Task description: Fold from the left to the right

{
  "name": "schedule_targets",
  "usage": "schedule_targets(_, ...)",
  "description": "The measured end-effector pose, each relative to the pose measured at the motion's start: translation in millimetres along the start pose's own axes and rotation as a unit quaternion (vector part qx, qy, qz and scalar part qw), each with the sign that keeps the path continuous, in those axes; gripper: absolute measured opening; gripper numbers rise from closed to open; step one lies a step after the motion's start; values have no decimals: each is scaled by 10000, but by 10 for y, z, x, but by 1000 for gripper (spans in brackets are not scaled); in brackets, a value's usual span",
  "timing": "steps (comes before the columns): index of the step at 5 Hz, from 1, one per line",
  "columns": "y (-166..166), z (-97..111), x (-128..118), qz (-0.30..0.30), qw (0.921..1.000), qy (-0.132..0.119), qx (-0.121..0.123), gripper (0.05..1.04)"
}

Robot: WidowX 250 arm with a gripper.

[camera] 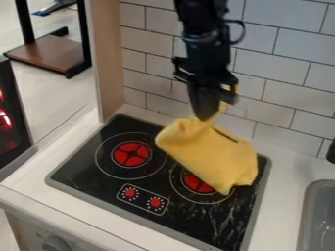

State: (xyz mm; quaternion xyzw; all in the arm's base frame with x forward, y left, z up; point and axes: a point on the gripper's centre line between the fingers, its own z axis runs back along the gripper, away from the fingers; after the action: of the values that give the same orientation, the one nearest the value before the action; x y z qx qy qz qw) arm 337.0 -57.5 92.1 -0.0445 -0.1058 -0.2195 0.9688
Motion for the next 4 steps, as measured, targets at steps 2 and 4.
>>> schedule_targets(2,-329,-421,59,-404,9989,178,167,51)
schedule_targets(4,-432,-836,-61,-663,9965,378,333,51)
